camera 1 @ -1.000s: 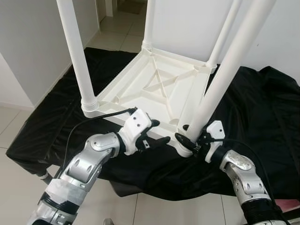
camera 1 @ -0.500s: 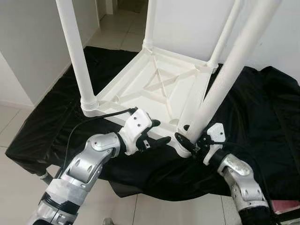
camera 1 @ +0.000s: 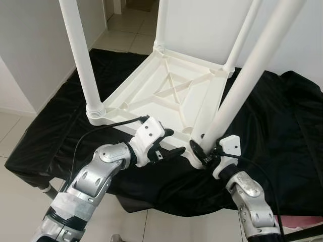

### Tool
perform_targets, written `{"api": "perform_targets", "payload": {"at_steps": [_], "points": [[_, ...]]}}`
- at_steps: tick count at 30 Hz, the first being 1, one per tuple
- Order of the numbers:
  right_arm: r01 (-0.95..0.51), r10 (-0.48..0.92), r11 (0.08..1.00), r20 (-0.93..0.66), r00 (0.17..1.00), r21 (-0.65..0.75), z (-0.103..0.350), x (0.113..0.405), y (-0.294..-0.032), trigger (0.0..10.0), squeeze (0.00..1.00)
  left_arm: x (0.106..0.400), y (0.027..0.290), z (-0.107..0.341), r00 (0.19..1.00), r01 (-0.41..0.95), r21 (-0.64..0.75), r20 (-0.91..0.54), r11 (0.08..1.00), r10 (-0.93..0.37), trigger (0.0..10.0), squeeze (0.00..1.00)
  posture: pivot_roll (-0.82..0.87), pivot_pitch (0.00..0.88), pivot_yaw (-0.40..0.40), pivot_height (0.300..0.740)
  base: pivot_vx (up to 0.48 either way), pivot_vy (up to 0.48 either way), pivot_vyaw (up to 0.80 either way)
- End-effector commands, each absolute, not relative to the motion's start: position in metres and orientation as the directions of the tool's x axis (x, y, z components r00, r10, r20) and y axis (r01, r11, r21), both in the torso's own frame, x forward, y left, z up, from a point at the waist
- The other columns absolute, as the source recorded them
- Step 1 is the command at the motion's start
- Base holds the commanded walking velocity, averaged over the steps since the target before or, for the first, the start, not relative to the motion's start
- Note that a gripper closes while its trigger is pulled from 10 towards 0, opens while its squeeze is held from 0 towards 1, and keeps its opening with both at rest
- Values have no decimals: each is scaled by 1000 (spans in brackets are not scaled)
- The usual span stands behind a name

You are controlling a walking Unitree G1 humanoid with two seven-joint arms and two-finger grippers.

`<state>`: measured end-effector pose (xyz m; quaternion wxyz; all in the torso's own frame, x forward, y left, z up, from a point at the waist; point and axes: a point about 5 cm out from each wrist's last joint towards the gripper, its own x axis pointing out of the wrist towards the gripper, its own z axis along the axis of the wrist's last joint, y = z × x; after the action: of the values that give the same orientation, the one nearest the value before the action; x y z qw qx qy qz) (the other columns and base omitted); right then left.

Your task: Building children table

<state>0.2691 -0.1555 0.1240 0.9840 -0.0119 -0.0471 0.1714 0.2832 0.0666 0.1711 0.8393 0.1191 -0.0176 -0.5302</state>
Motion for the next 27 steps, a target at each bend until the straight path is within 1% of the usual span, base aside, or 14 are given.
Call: {"api": "perform_targets", "payload": {"at_steps": [1,2,4,5,6,7,8,17,18,19,20,27], "points": [[-281,284,958,99,954,-51,128,270,-166,10000,0,282,63,169,397,904,221,-114,366,-911,10000,0,-69,43,-60,740,0,0,0],[-161,162,987,99,982,-21,126,265,-165,10000,0,282,63,169,394,905,223,-116,362,-912,10000,0,-65,37,-59,740,0,0,0],[-161,162,987,99,982,-21,126,265,-165,10000,0,282,63,169,394,905,223,-116,362,-912,10000,0,-65,37,-59,740,0,0,0],[-54,52,998,127,991,17,128,260,-160,10000,0,282,63,169,391,906,225,-118,359,-913,10000,0,-60,32,-63,740,0,0,0],[-54,52,998,127,991,17,128,260,-160,10000,0,282,63,169,391,906,225,-118,359,-913,10000,0,-60,32,-63,740,0,0,0],[11,-18,999,145,989,53,131,256,-155,10000,0,281,63,169,390,906,226,-119,357,-913,10000,0,-56,28,-65,740,0,0,0],[33,-44,997,158,986,73,133,255,-149,10000,0,281,63,169,390,906,228,-121,357,-913,10000,0,-54,22,-64,740,0,0,0],[19,-32,997,169,985,80,136,254,-143,10000,0,282,64,169,390,905,232,-121,356,-913,10000,0,-53,15,-64,740,0,0,0],[12,-26,996,169,985,84,137,254,-143,10000,227,282,64,169,390,905,233,-121,356,-913,10000,0,-53,14,-66,740,0,0,0],[12,-26,996,169,985,84,137,254,-143,10000,227,282,64,169,390,905,233,-121,356,-913,10000,0,-53,14,-66,740,0,0,0],[-10,-6,996,173,985,93,138,254,-140,10000,1000,282,64,169,389,905,234,-121,355,-913,10000,0,-53,12,-66,740,0,0,0],[-47,28,994,190,981,97,141,253,-139,10000,1000,282,63,169,388,906,234,-121,354,-914,10000,0,-54,12,-65,740,0,0,0]]}}
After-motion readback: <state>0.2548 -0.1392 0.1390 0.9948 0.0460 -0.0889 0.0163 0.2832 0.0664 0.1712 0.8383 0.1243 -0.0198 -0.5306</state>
